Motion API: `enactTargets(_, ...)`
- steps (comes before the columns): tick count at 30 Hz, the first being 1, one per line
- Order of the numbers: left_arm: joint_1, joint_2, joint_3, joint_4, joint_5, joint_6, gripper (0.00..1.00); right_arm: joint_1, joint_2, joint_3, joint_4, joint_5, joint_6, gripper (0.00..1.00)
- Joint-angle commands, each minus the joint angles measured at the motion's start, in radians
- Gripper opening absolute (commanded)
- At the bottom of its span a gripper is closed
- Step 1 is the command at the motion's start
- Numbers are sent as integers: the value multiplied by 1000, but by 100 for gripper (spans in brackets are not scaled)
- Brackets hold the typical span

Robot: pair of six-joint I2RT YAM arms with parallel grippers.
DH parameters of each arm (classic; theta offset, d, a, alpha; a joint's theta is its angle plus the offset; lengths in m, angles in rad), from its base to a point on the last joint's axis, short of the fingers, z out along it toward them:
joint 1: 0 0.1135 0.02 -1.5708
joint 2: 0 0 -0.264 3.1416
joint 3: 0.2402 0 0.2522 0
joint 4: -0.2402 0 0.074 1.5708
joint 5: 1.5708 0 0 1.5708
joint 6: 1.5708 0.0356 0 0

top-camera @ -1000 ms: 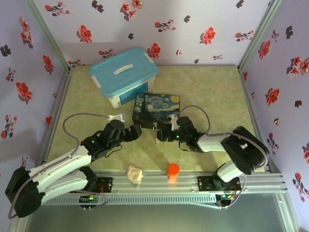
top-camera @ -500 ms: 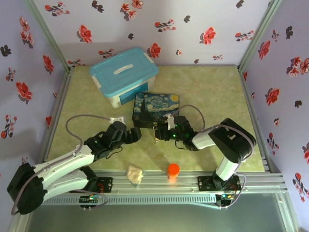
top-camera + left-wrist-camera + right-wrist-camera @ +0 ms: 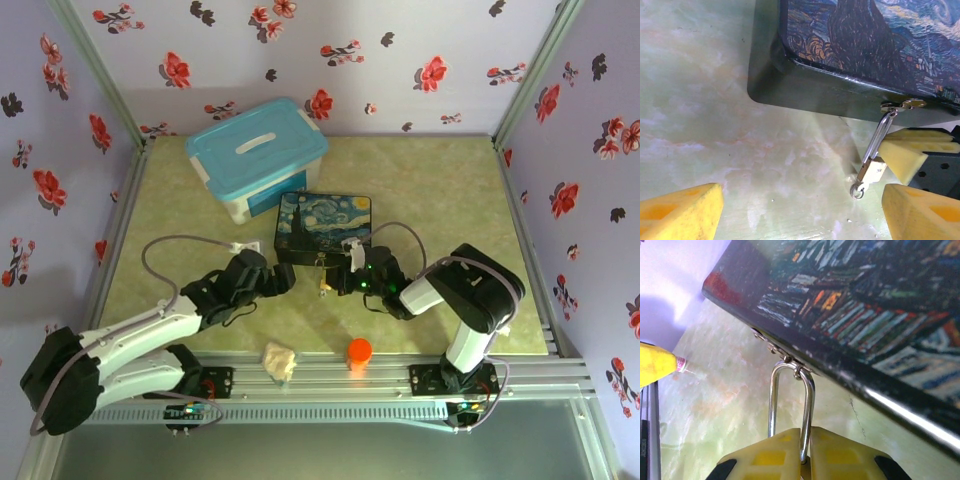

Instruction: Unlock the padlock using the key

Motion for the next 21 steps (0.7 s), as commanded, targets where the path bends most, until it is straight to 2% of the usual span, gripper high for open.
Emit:
enactTargets(1,9,15,48,13,-5,42,83,-3,38,-26,9,20,64,23)
enactTargets(5,11,20,53,11,-5,51,83,-3,38,-13,-5,24,60,30)
enactTargets(9,12,21,47,13,-5,48,83,-3,30,-1,-48,37,34,22)
enactTargets(15,23,29,46,34,-8,59,83,0,54,17,-47,63,44,22)
enactTargets(19,33,40,62,32,-6,76,83,3,54,20,-67,99,44,27)
enactTargets(21,35,44,67,32,-6,81,83,6,52,20,-74,117,41,25)
